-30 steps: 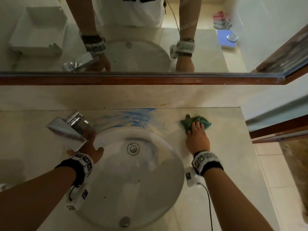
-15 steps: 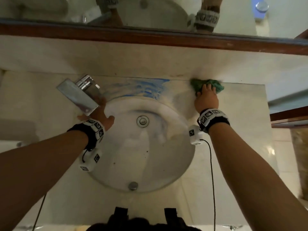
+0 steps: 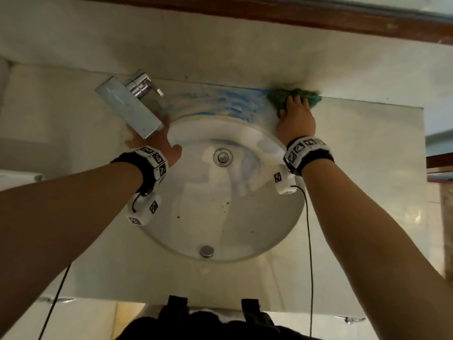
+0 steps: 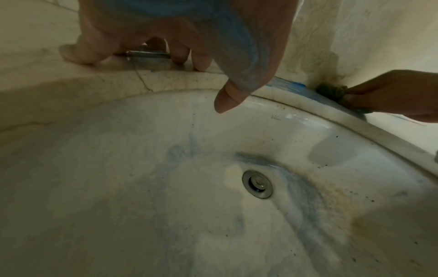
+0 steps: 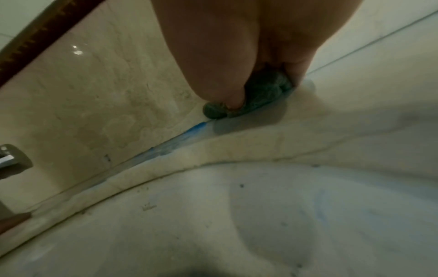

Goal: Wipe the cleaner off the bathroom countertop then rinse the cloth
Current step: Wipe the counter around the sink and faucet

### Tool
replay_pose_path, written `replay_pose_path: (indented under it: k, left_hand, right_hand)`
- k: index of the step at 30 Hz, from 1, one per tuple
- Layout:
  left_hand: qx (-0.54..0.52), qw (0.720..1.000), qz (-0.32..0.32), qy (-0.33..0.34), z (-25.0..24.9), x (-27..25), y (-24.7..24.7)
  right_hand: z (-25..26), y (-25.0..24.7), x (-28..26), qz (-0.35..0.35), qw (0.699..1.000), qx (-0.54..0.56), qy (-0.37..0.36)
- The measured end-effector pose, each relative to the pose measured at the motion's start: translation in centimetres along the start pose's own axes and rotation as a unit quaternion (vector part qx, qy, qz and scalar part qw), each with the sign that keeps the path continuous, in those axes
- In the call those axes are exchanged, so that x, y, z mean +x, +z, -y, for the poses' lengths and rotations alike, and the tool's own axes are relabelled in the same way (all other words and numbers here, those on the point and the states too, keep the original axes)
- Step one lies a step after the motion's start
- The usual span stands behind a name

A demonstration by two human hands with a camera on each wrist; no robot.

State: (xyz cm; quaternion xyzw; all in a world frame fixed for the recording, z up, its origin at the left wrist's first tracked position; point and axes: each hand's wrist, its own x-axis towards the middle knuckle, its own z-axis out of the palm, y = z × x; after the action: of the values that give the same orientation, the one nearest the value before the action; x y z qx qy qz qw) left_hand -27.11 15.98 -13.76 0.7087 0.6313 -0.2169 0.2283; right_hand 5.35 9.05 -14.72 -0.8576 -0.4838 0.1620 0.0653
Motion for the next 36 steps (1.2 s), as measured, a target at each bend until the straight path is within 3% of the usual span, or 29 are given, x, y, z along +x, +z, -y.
replay_pose_path:
  k: [3, 9, 17, 21, 28, 36]
  left_hand:
    - [0.011, 1.0, -0.015, 0.006, 0.3, 0.5, 0.5]
    - [0.008, 1.0, -0.015, 0.013, 1.3, 1.7, 1.6]
    - [0.019, 0.999, -0.031, 0.017, 1.5, 2.1, 2.2]
    - [0.035, 0.998, -0.045, 0.015, 1.6, 2.0, 2.2]
    - [0.037, 0.999, -0.032, 0.003, 1.6, 2.0, 2.4]
    - [0.029, 0.998, -0.051, 0.024, 1.9, 1.9, 2.7]
  right_hand:
    - [0.7, 0.3, -0.4, 0.009, 1.0, 0.006, 0.003]
    - [1.0, 1.7, -6.5, 0.026, 0.997, -0.001, -0.072]
    - [5.7, 0.2, 0.1, 0.064, 0.986, -0.02, -0.154]
    - [4.0, -0.3, -0.7, 0.09, 0.985, -0.018, -0.149]
    - [-1.0, -2.1, -1.9, 0.028, 0.999, -0.029, -0.006]
    - [9.1, 1.1, -0.4, 0.044, 0.992, -0.022, -0.116]
